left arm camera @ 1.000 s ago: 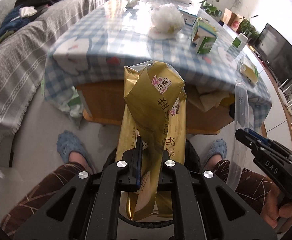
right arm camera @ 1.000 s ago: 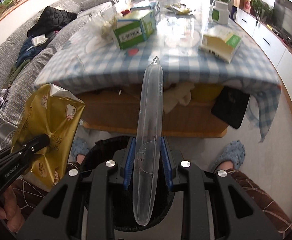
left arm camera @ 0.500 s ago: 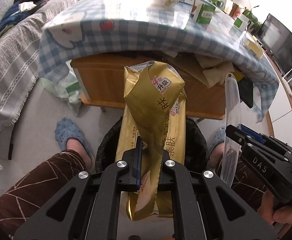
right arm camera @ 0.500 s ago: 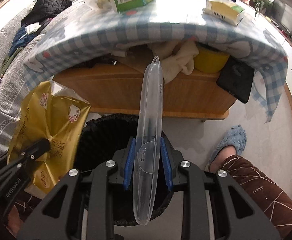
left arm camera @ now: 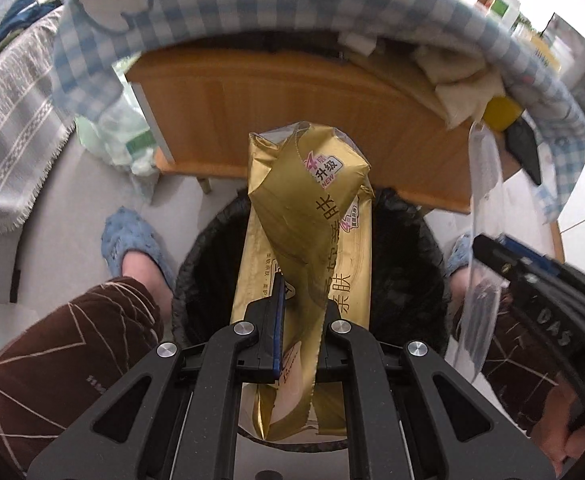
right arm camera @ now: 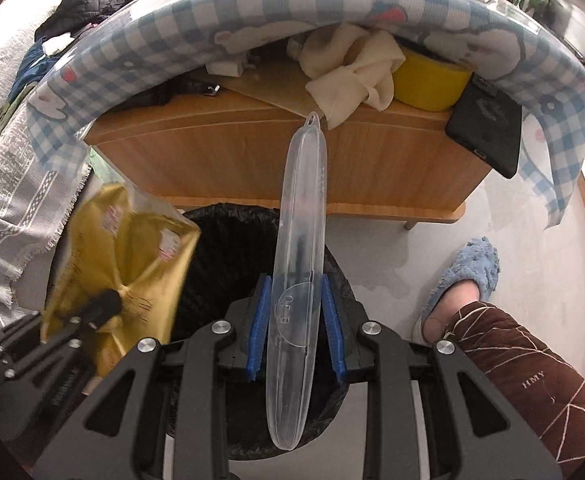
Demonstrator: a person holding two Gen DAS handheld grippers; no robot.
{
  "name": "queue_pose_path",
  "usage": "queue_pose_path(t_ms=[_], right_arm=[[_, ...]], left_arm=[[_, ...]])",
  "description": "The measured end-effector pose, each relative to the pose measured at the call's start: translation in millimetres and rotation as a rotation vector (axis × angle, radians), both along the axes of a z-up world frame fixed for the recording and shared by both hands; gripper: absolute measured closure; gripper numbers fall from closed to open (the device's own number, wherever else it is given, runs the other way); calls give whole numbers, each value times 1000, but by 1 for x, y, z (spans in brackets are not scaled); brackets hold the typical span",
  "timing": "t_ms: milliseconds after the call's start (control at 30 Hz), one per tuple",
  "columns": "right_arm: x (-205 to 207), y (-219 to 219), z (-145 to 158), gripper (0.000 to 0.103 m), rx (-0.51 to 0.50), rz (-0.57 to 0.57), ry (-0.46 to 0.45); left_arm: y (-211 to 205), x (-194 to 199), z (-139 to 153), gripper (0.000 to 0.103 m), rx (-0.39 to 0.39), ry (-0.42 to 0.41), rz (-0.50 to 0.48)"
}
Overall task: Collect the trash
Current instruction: 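Carry the gold bag and clear tube down to the black trash bin, then open the left tool to drop the gold bag into the bin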
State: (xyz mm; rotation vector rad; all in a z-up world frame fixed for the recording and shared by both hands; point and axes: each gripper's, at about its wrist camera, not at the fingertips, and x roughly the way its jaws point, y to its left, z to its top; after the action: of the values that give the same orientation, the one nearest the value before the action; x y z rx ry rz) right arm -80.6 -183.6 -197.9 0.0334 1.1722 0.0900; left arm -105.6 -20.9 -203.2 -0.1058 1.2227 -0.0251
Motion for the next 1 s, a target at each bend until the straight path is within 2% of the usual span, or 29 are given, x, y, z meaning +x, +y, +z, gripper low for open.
queue_pose_path(t_ms=[133, 267, 500, 633, 700, 767, 800, 867, 933, 1000], right_arm=[[0, -4, -6, 78, 2, -22, 17], [2, -8, -10, 78, -3, -40, 27], [2, -10, -13, 78, -8, -54, 37], [1, -10, -12, 78, -2, -52, 30], [0, -10, -10, 78, 2, -51, 25], [0, -10, -8, 78, 4, -53, 19], [0, -10, -7, 78, 8, -56, 15], [0, -9, -4, 78, 15, -53, 10], [0, -7, -2, 78, 21, -46, 1], [1, -4, -1, 78, 30, -38, -3]], left_arm=[[-11, -2, -16, 96, 44, 1, -28], [-19, -4, -29, 96, 35, 20, -52], [-35, -8, -38, 96, 58, 21, -99], [-36, -8, -35, 92, 87, -6, -116], [-36, -9, -30, 85, 96, -24, -113], [-33, -9, -23, 64, 91, -44, -95], [-30, -9, -20, 57, 87, -51, -83], [-21, -8, -13, 37, 75, -70, -52], [-13, -7, -6, 31, 70, -95, -39], [-5, -6, 1, 20, 69, -122, -24]])
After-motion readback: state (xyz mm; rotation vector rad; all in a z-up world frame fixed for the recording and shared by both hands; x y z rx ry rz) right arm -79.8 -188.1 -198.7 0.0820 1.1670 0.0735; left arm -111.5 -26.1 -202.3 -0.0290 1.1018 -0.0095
